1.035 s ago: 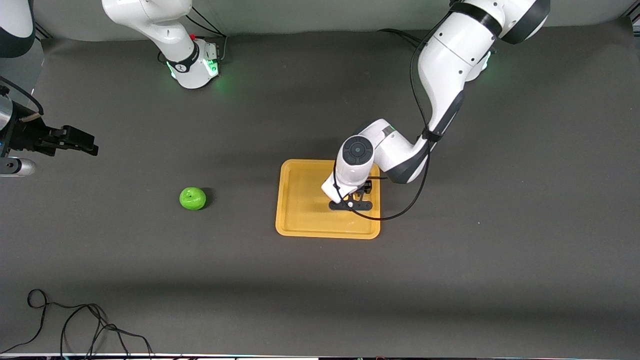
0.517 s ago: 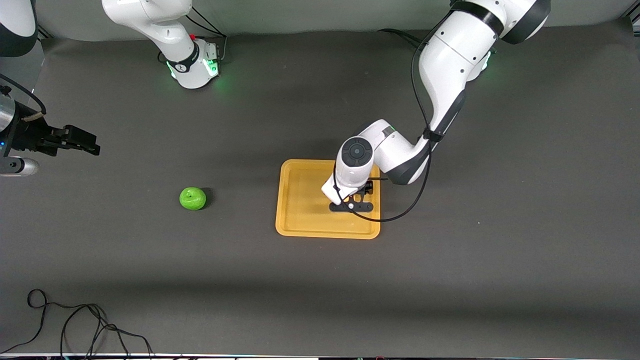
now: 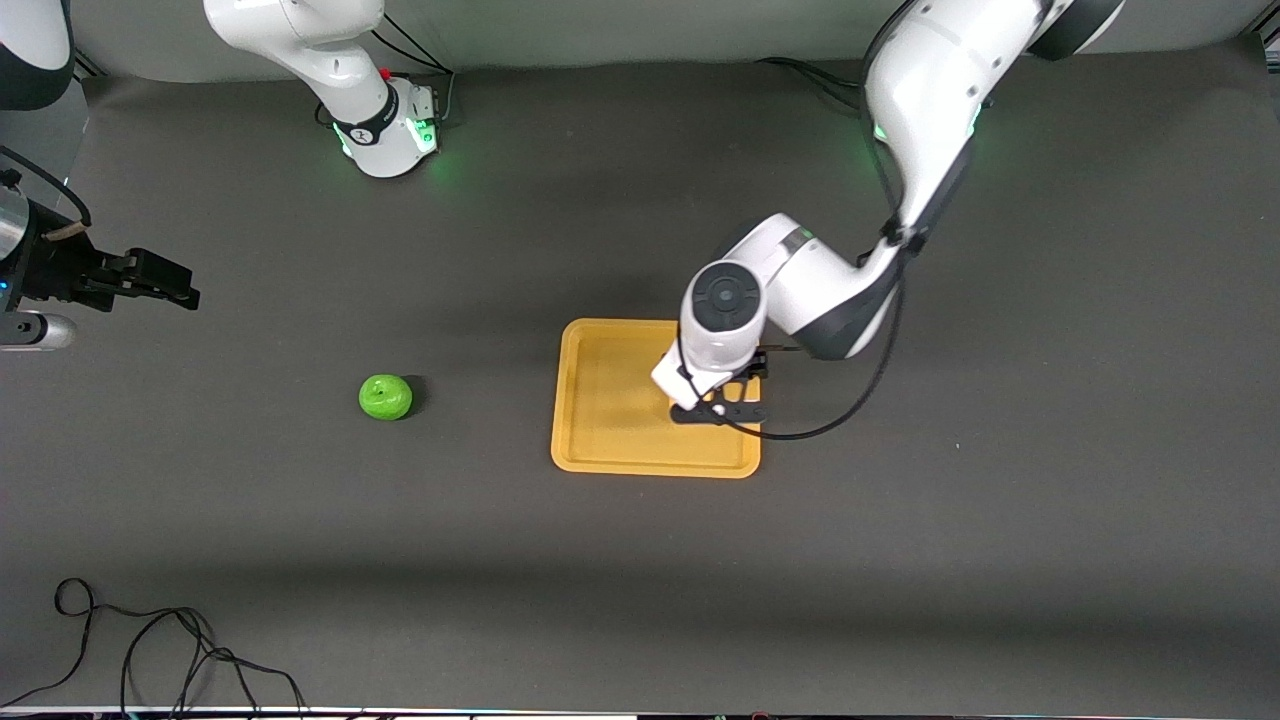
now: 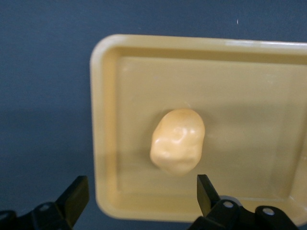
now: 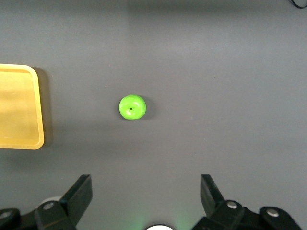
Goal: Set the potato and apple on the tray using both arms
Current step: 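Withdraw the left gripper while the right gripper reaches the green apple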
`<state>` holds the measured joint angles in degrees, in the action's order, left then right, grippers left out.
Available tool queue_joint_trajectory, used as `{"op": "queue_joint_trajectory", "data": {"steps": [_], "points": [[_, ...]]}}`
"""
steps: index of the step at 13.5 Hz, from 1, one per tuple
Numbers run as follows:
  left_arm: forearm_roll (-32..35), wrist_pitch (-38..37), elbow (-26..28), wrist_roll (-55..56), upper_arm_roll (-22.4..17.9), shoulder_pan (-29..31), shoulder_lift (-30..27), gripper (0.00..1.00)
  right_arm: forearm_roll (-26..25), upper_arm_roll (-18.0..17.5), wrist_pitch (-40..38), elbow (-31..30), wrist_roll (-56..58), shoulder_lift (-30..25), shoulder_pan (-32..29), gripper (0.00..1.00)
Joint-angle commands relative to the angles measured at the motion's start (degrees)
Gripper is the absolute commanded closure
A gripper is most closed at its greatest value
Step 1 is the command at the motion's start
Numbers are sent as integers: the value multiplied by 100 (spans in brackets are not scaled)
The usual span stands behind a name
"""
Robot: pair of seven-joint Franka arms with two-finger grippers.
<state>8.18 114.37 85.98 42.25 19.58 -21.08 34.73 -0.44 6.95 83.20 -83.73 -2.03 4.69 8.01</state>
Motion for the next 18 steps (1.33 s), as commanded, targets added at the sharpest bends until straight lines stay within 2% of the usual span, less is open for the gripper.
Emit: {"op": "queue_joint_trajectory", "data": {"steps": [1,5,9,12,15,17,18], "points": [[-360,-764,112,-558,73,542,-728,0,-61,-10,-154,76,-69,-65,34,0],[-432,-1574,165,-1418,55,1473,-1476,0,-9,-10,-76,41,-8,75,25,0],[-432,-2198,261,-2771,38,2458,-1960,0,18,-10,503,-169,1,620,16,0],[-475,-2313,490,-3503,46,3012,-2330,0,27,-19,1231,-783,-8,726,155,0],[-502,-2445,542,-3582,20,3101,-2567,0,114,-19,1995,-1258,-86,1111,411,0],[-633,-2489,631,-4029,2,3469,-2821,0,657,8,3056,-2160,-69,1104,403,0],[-747,-2577,674,-4214,-67,3566,-2979,0,651,8,3628,-2609,-60,1104,429,0]]}}
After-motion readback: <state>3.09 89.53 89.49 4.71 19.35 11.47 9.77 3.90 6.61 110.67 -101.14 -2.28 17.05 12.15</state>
